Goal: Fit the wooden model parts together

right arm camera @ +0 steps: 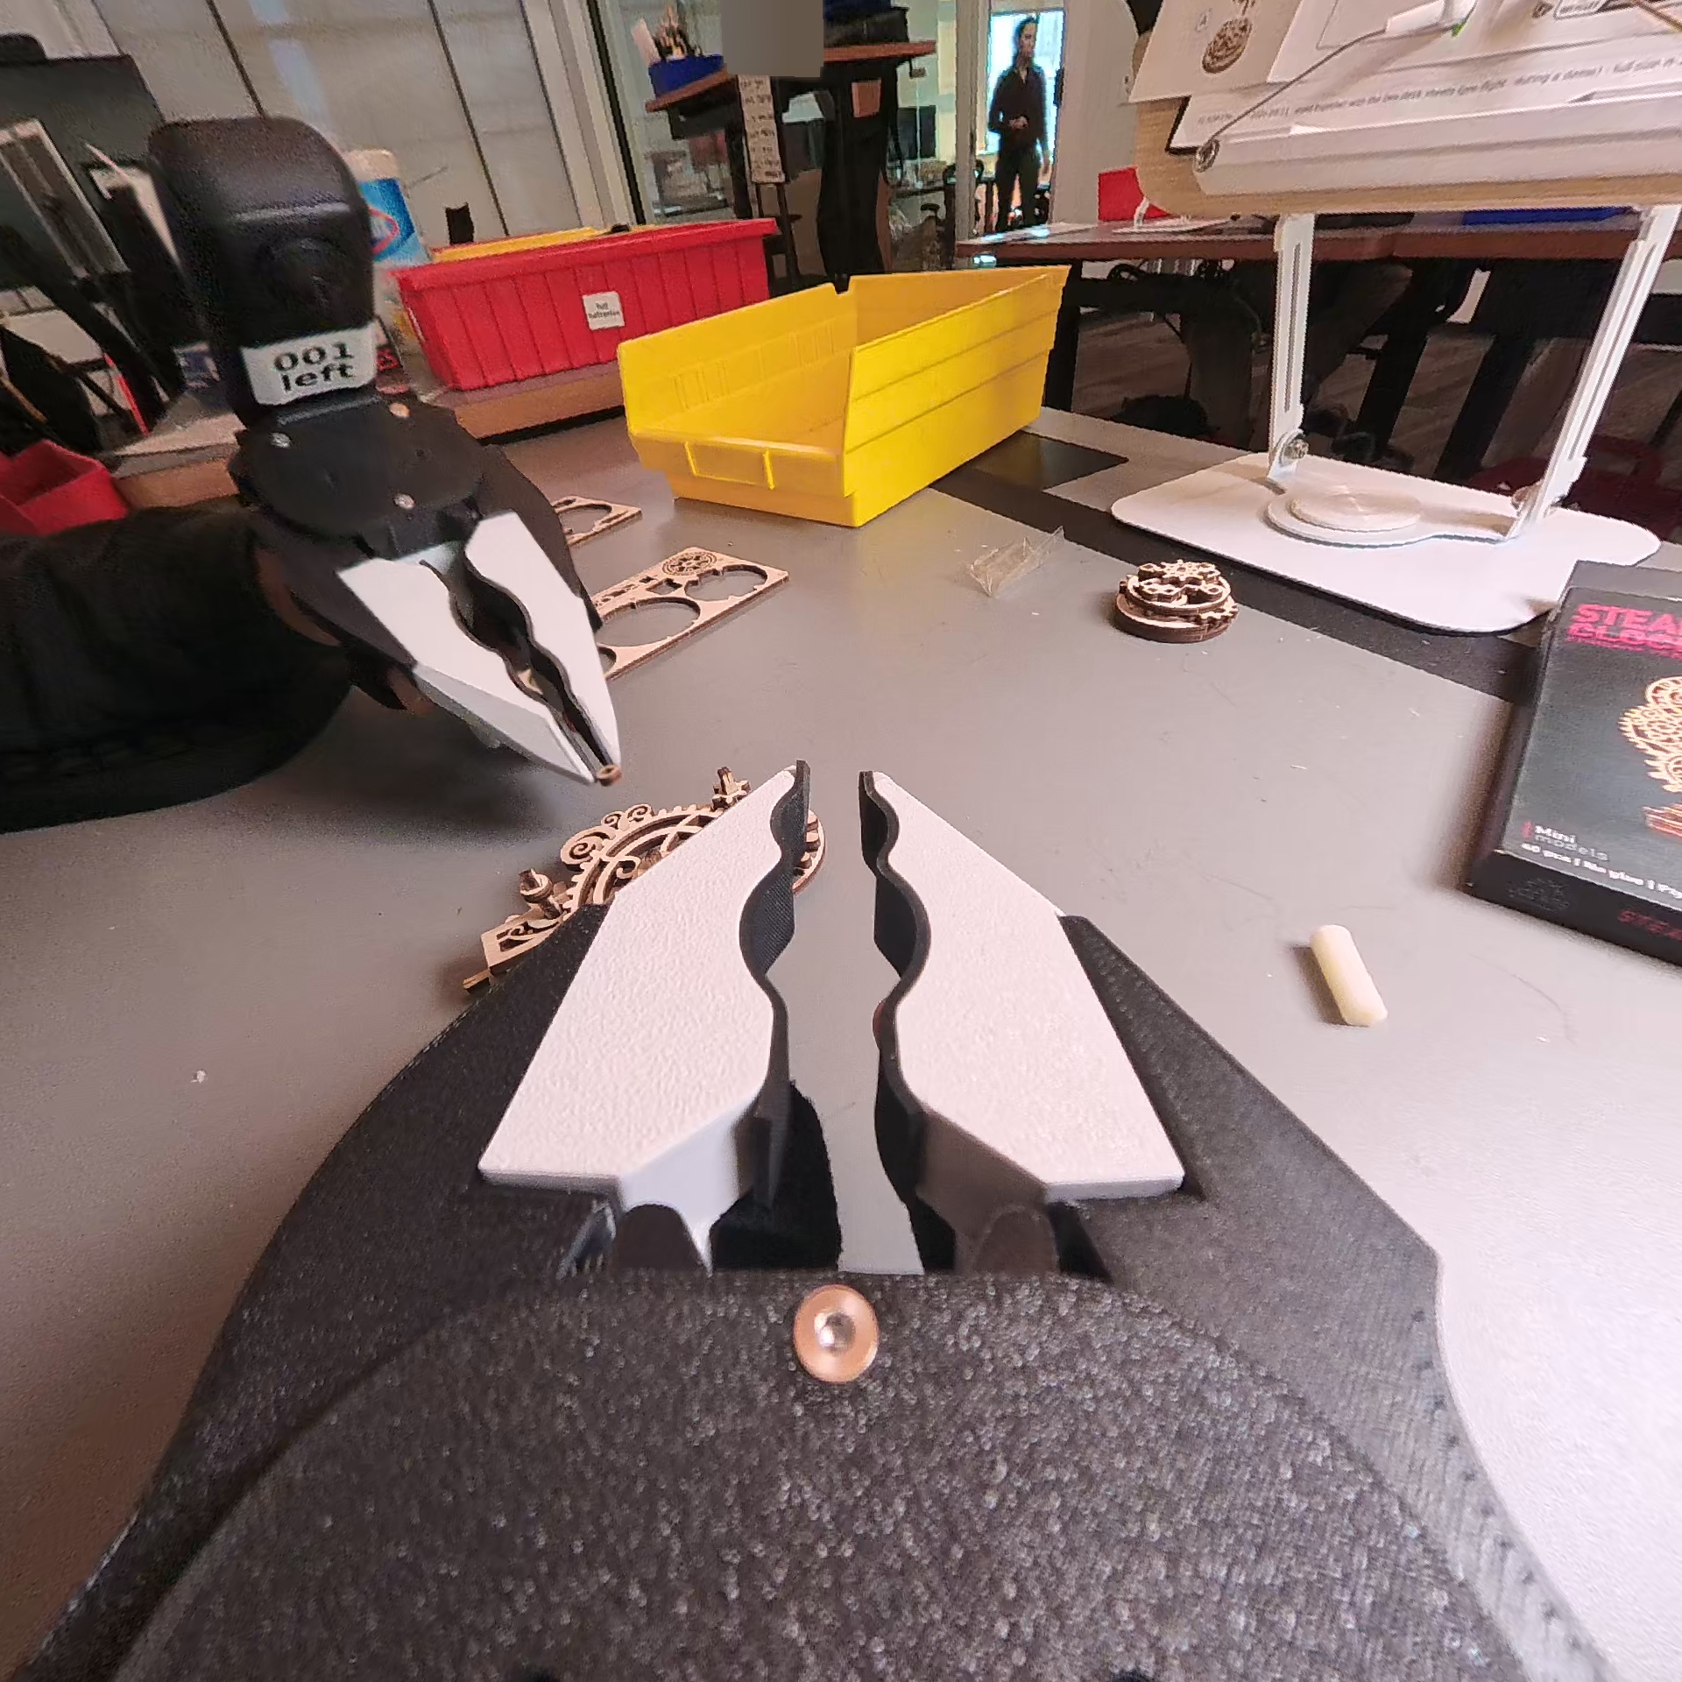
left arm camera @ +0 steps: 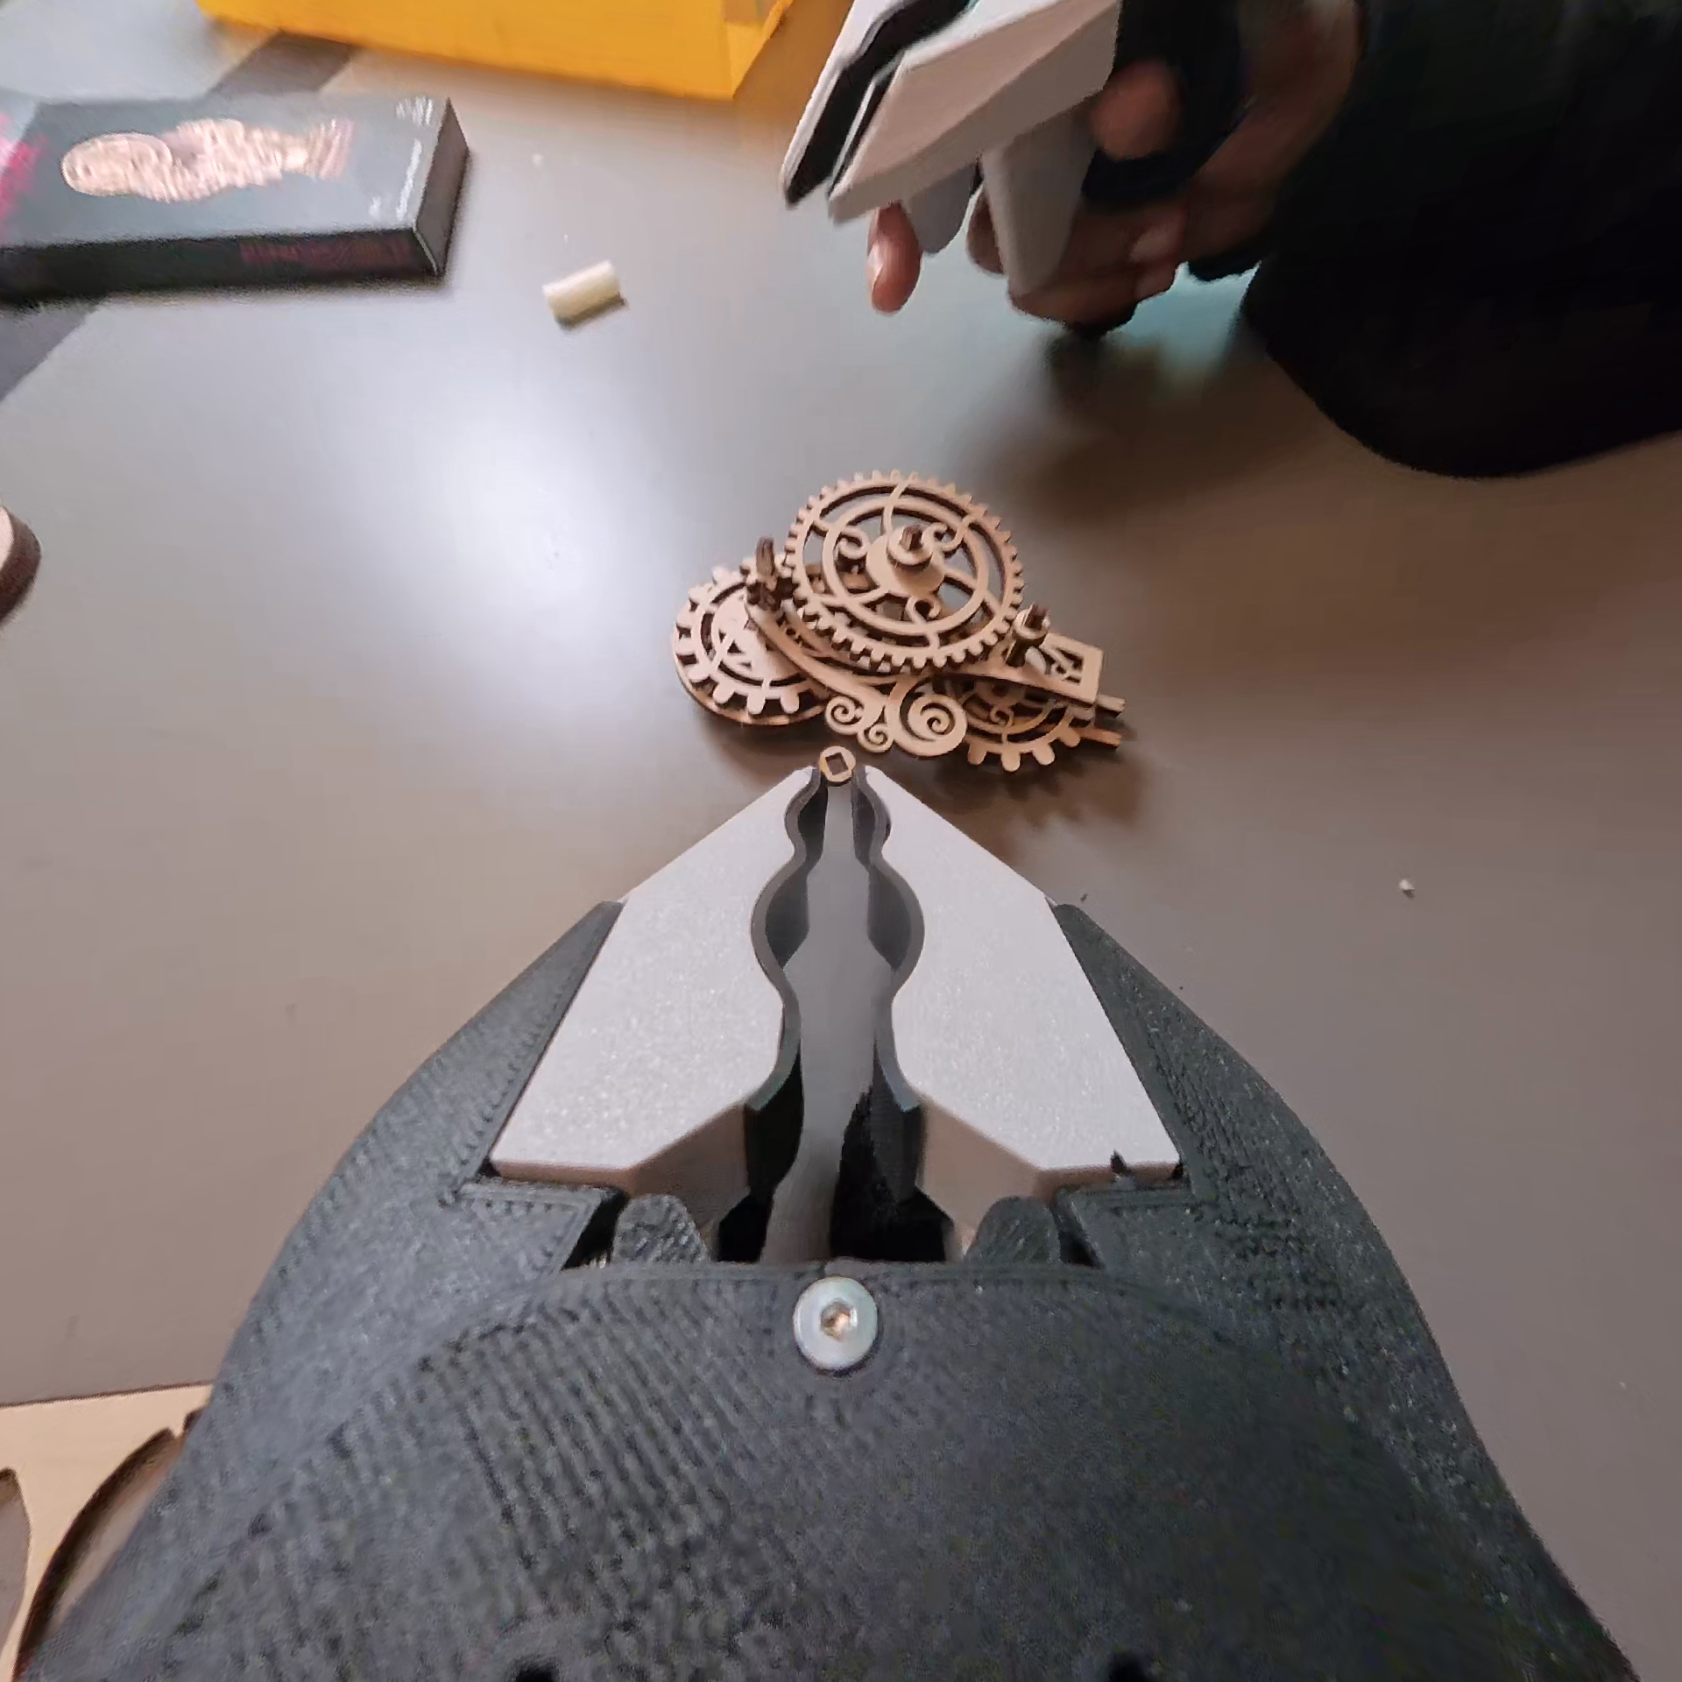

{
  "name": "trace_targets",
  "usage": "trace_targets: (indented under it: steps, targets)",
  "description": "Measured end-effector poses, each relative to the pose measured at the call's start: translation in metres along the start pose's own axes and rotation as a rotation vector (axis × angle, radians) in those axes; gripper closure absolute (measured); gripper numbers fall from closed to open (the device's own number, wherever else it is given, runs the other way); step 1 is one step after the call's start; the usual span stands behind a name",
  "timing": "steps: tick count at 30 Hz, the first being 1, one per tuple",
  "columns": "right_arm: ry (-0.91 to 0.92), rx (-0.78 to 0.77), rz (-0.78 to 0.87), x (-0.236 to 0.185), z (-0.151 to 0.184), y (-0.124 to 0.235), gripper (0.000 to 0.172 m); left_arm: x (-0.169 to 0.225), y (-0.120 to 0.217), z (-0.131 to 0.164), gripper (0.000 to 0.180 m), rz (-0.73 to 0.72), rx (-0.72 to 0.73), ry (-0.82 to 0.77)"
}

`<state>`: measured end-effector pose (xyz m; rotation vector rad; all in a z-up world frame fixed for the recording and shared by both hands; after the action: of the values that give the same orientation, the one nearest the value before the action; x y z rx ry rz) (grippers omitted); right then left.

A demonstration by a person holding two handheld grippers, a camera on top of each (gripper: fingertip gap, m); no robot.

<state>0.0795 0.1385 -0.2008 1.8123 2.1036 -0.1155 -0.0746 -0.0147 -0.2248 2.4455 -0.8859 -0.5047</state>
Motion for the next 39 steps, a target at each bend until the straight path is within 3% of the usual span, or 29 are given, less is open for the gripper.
trace_targets:
  steps: [5,11,28,39]
  targets:
    - [-0.002,-0.001,-0.002,0.0,0.0,0.0,0.162,0.006,0.005,-0.017,0.177,0.002,0.125,-0.018]
    - [0.01,-0.007,-0.006,-0.001,0.001,-0.001,0.162,0.017,-0.001,-0.028,0.177,0.034,0.175,-0.013]
    - [0.04,-0.019,-0.015,-0.004,0.002,-0.001,0.162,0.037,-0.029,-0.038,0.177,0.057,0.18,-0.044]
    - [0.069,-0.021,-0.014,-0.007,0.002,0.001,0.163,0.015,-0.014,-0.029,0.177,-0.052,0.19,-0.029]
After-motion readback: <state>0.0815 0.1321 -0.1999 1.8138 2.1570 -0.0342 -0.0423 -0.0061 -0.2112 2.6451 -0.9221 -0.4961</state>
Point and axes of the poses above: each gripper's, where its closed fingertips meet, y back along the fingers, z out of its underside, x = y × z across the jaws, the point moved 7 cm from there along y, back along the fingers, and after that the axes turned 13 degrees about -y, right-handed, at the moved point
